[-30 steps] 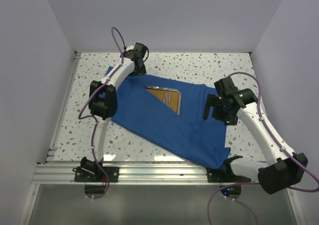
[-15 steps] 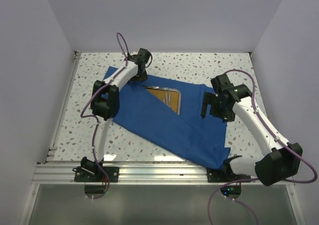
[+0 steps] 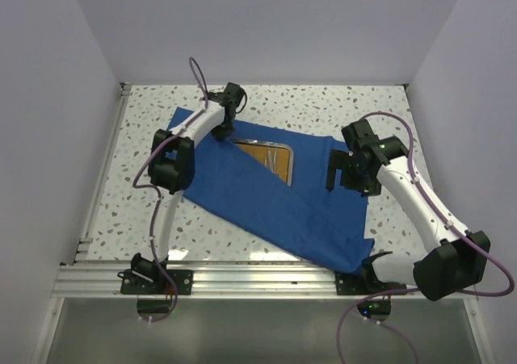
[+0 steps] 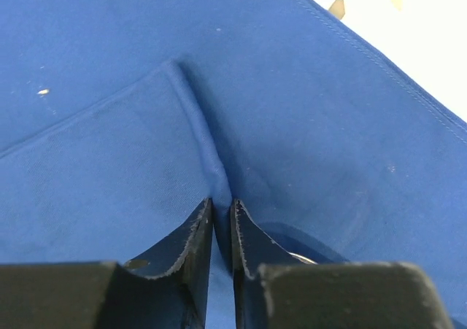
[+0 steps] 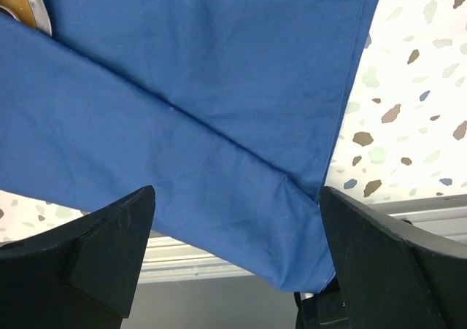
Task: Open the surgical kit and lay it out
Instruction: Open the surgical kit at the center of the board.
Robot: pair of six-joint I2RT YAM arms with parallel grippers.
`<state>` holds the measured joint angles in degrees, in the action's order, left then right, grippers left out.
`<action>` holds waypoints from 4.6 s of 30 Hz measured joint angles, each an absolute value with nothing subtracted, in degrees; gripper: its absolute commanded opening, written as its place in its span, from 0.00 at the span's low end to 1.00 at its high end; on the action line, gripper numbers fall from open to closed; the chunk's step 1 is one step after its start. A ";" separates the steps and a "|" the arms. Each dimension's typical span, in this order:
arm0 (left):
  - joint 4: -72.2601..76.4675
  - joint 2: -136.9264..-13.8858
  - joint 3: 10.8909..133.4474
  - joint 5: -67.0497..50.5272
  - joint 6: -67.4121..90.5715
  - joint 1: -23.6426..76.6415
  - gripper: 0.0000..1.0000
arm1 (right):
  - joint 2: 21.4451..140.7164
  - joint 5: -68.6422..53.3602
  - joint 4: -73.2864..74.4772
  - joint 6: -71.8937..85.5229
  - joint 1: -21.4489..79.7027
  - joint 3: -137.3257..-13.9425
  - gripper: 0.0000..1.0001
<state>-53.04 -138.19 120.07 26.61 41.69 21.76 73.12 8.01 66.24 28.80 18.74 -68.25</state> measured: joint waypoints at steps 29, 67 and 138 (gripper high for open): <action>-74.72 -52.31 59.13 21.34 54.59 21.65 0.00 | 110.04 11.84 55.09 29.04 2.90 -87.53 0.99; -66.43 -69.10 58.85 18.17 48.40 21.67 0.00 | 153.34 -2.52 59.24 36.21 -3.09 -146.87 0.00; -73.95 -70.67 57.28 6.63 38.59 24.77 1.00 | 143.17 11.75 34.94 42.98 -11.57 -127.04 0.77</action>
